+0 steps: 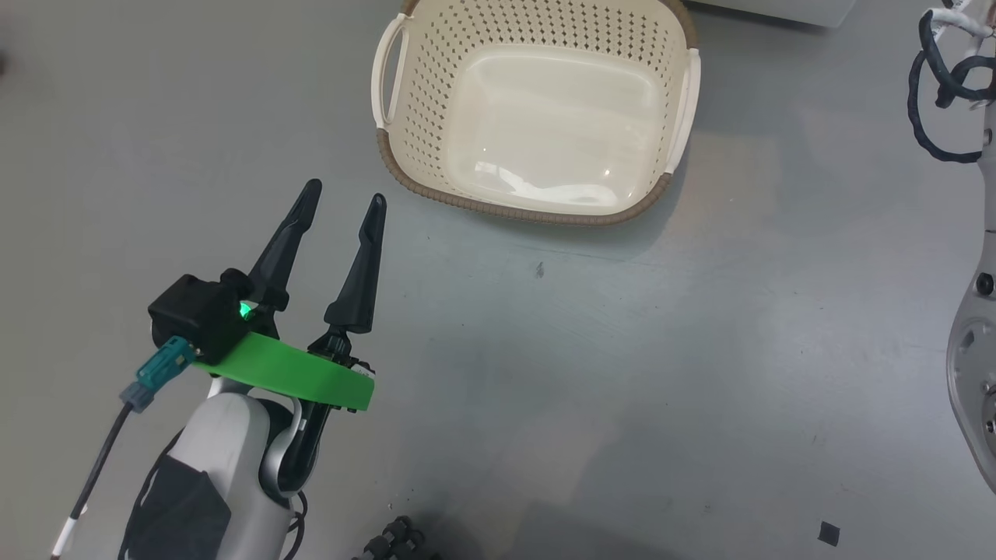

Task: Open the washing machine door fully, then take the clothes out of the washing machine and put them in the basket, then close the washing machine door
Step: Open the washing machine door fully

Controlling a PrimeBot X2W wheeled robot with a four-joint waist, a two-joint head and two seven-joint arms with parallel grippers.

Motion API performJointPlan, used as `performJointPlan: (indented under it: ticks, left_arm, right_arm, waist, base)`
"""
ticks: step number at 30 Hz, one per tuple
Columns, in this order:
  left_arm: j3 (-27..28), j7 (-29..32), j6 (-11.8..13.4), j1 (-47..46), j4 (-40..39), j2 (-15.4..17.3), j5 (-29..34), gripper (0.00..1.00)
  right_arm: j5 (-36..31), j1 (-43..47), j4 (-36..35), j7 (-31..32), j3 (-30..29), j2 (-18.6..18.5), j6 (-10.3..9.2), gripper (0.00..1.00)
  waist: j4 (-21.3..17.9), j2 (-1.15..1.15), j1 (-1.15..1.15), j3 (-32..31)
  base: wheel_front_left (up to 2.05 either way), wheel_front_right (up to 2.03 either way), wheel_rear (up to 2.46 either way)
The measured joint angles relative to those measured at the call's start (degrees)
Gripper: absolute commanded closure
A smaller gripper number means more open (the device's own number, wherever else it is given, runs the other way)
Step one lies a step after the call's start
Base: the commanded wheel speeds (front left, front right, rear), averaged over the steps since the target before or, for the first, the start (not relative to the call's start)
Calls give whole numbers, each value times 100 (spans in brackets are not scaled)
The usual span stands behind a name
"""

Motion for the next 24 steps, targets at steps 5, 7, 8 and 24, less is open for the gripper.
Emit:
performJointPlan:
  ticks: [5,7,8,24]
  left_arm:
    - [5,0,-1,-12,-5,-21,-32,0]
    - [13,1,-1,-12,-8,-25,-40,0]
    - [26,0,-1,-13,-12,-30,-40,0]
    - [388,0,-1,-162,-153,-51,-54,0]
  right_arm:
    - [-5,-71,163,-1,-26,-41,1,100]
    - [-4,-88,221,49,5,-66,2,100]
    - [19,-91,237,107,19,-86,5,100]
    - [570,33,561,1201,343,-191,318,100]
  waist:
    - [56,0,0,28]
    - [71,0,0,33]
    - [76,0,0,35]
    - [-50,0,0,-164]
  base:
    - [0,0,0]
    - [0,0,0]
    - [0,0,0]
    - [0,0,0]
